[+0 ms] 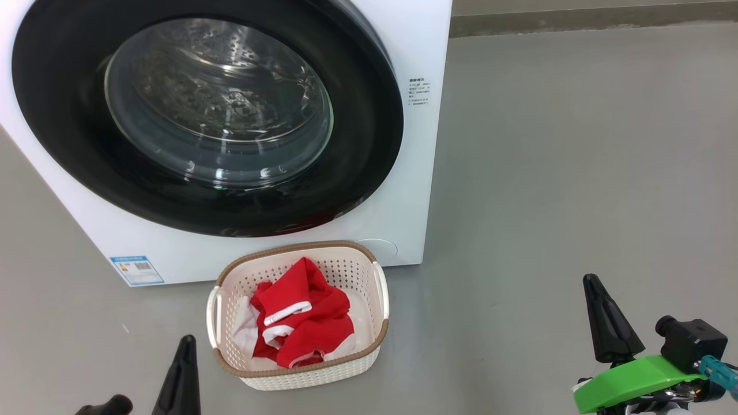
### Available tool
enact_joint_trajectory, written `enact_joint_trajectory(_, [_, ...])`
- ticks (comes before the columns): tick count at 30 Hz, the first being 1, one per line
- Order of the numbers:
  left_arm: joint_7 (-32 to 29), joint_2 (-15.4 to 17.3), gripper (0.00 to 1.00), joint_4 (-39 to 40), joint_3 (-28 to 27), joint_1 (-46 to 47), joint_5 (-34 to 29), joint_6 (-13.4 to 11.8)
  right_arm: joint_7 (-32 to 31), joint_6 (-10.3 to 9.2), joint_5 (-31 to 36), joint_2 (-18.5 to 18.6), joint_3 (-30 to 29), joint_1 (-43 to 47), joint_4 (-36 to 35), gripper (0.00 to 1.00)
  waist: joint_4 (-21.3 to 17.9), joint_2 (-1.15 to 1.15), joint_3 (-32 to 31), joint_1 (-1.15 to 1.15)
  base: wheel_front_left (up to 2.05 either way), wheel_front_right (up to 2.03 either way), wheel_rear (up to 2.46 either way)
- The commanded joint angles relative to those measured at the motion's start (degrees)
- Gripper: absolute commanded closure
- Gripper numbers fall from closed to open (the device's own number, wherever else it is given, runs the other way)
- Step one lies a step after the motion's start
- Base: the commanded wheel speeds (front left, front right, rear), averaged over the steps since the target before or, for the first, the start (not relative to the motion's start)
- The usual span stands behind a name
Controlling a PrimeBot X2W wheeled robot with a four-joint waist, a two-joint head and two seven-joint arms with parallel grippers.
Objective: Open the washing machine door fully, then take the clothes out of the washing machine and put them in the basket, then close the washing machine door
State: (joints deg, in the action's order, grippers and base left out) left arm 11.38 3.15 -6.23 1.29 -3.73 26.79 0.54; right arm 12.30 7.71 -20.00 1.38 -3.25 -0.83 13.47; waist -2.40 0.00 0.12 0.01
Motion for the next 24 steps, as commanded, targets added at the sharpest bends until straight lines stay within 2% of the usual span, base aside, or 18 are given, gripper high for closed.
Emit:
enact_joint_trajectory(1, [-0.21, 0.39, 1.0, 1.02, -0.86, 1.93, 1.5, 0.49, -0.31, -0.03, -2.06, 0.52, -0.31, -1.91, -1.3, 1.0, 0.03, 0.0, 0.0, -0.01, 0.0, 0.0, 0.0])
enact_joint_trajectory(24, [-3.84, 0.25, 1.0, -0.8, -2.29, 3.57, 14.63, 1.81, -4.1, -0.07, -16.47, 0.72, -0.91, -2.63, -0.92, 1.0, 0.52, 0.0, 0.01, -0.01, 0.0, 0.0, 0.0])
